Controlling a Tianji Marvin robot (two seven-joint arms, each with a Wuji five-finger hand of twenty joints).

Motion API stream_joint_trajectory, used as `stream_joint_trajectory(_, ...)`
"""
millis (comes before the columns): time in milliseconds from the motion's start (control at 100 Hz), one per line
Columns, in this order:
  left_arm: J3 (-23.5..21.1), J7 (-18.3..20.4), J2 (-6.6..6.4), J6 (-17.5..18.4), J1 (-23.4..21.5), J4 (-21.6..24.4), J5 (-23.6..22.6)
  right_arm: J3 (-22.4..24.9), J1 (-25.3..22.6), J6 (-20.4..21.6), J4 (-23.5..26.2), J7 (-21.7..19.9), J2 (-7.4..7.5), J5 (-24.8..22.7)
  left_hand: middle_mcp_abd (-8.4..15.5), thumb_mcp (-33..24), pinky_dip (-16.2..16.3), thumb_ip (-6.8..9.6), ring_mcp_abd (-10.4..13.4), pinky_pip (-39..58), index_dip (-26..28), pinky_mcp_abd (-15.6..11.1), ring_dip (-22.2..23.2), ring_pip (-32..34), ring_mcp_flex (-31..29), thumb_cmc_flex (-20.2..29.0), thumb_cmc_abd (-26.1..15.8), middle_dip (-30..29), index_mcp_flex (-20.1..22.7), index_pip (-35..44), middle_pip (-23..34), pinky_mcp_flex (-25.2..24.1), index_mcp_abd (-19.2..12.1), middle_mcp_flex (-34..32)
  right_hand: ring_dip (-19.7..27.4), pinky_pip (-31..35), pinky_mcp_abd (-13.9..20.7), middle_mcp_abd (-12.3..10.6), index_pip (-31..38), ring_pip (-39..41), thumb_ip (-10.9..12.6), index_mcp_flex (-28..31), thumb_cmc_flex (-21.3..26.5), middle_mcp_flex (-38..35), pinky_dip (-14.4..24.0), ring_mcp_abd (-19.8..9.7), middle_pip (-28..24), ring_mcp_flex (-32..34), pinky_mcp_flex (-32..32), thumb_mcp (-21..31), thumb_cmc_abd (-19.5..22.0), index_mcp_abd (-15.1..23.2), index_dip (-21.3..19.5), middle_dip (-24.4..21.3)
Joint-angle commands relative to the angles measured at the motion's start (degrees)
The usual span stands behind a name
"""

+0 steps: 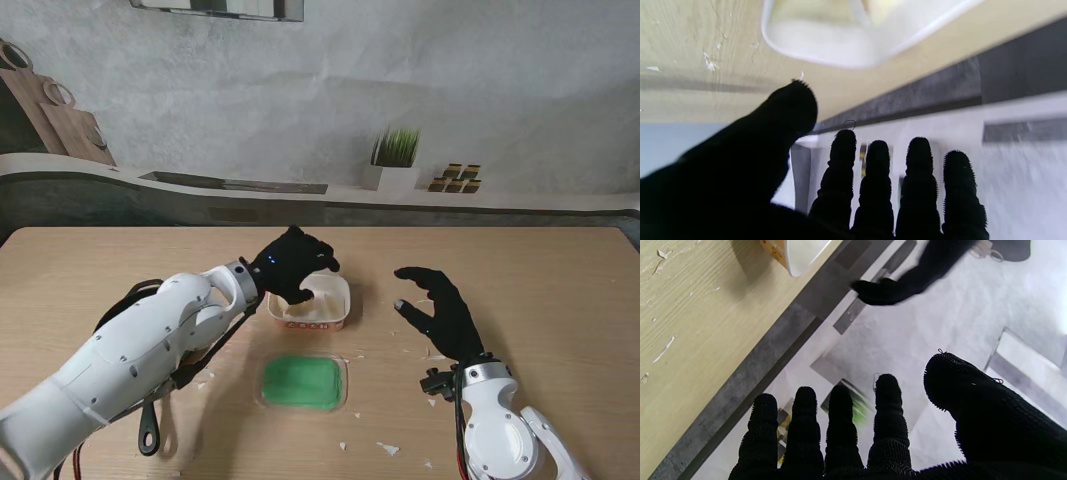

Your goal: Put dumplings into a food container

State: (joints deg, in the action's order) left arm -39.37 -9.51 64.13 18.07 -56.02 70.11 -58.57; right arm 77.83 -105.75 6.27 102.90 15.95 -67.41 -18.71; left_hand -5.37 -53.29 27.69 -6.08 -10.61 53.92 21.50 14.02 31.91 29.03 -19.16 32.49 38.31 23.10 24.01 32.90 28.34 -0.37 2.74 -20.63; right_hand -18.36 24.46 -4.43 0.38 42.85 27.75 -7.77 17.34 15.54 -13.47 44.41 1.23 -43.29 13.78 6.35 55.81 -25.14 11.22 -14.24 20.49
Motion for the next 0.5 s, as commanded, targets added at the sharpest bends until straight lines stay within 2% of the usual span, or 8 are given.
stream_joint_trajectory(0,-3.37,-0.17,-2.57,0.9,-3.74,3.47,0.21,-0.62,-0.37,-0.71,0.47,-0.96,-0.36,-0.34,-0.37,3.04,-1.09,1.81,-0.74,-1.59,1.07,1.55,-0.44,0.02,2.94,-3.38,-3.04,0.42,-1.5,2.55,0.5,-2.06,0.27,2.36,-0.57,0.65,0.02,0.37,0.28,0.6,-0.06,0.13,-0.28,-0.16,0.69,0.02,-1.46,0.45,-0.02,0.84,0.25,0.08,-0.94,0.55)
stream_joint_trajectory(90,-12.66,0.0,-3.94,3.11,-11.56,9.41,-3.94,-1.07,-0.63,-1.44,0.94,-1.22,-0.24,-0.94,-0.77,8.34,-1.62,2.37,-1.11,-2.03,4.79,2.35,-0.48,-0.51,3.4,-5.84,-7.77,0.59,1.15,6.55,-0.24,-2.5,0.63,2.02,-0.56,0.63,0.03,0.41,0.71,0.59,0.0,0.59,-0.37,-0.22,0.71,-0.01,-1.53,0.38,-0.15,0.93,-0.02,-0.52,-1.11,0.58)
stream_joint_trajectory(180,-20.85,-0.12,-4.89,5.54,-19.26,14.07,-7.49,-1.53,-1.01,-2.19,1.69,-1.62,-0.02,-2.08,-1.13,15.56,-2.29,3.04,-1.25,-3.02,7.94,3.24,-0.62,-1.13,3.39,-6.52,-14.45,0.11,10.2,9.74,-1.75,-3.19,-0.56,-0.89,-0.59,0.69,-0.04,0.61,1.05,0.65,0.07,0.88,-0.36,-0.61,0.74,0.06,-1.7,0.45,-0.04,1.05,-0.19,-1.08,-1.27,0.63)
stream_joint_trajectory(240,-25.27,-0.41,-5.28,6.96,-23.82,16.26,-9.07,-1.81,-1.46,-3.26,2.54,-2.35,0.19,-2.77,-1.07,20.01,-2.83,3.31,-1.12,-3.97,9.05,3.66,-1.61,-2.66,3.28,-5.47,-17.56,-1.28,16.94,11.35,-3.68,-3.45,-2.85,-2.92,-0.63,0.68,-0.01,0.62,1.33,0.74,0.08,0.99,-0.48,-0.59,0.75,0.12,-1.74,0.43,-0.1,0.9,-0.19,-2.05,-1.4,0.66)
stream_joint_trajectory(270,-27.04,-0.46,-5.38,7.36,-25.82,17.09,-9.46,-2.05,-1.7,-4.01,3.01,-2.55,0.26,-3.09,0.02,21.75,-3.28,3.06,-0.96,-4.82,8.84,4.06,-2.05,-3.19,3.08,-4.79,-18.13,-2.02,20.11,11.86,-4.26,-3.66,-3.54,-4.83,-0.7,0.72,-0.01,0.7,1.6,0.9,0.1,1.33,-0.45,-0.63,0.78,0.19,-1.82,0.51,-0.05,0.85,-0.24,-2.58,-1.51,0.69)
stream_joint_trajectory(360,-31.56,0.48,-5.62,8.18,-31.24,19.42,-10.21,-2.95,-2.35,-6.39,4.3,-3.14,0.49,-4.38,0.35,24.14,-4.23,3.65,-0.95,-6.59,7.92,4.87,-3.09,-4.66,3.61,-4.6,-20.95,-3.35,25.52,10.88,-5.31,-4.39,-3.17,-6.61,-1.29,1.02,-0.5,1.17,2.46,2.13,0.18,2.04,-0.77,-1.11,0.92,1.09,-2.33,1.08,0.56,0.74,-0.4,-5.03,-1.92,0.92)
stream_joint_trajectory(490,-34.92,2.37,-5.82,8.64,-36.3,21.06,-10.48,-4.26,-3.42,-10.45,6.18,-4.56,0.91,-6.36,0.79,25.13,-5.67,3.71,-0.63,-9.25,5.66,5.37,-3.79,-5.78,5.18,-3.93,-21.63,-4.76,29.08,7.81,-6.14,-5.03,-3.92,-7.08,-3.17,2.49,-1.24,2.49,3.7,6.0,0.31,2.72,-1.21,-3.02,1.91,2.96,-4.32,1.89,2.11,0.14,-0.51,-10.64,-2.51,1.77)
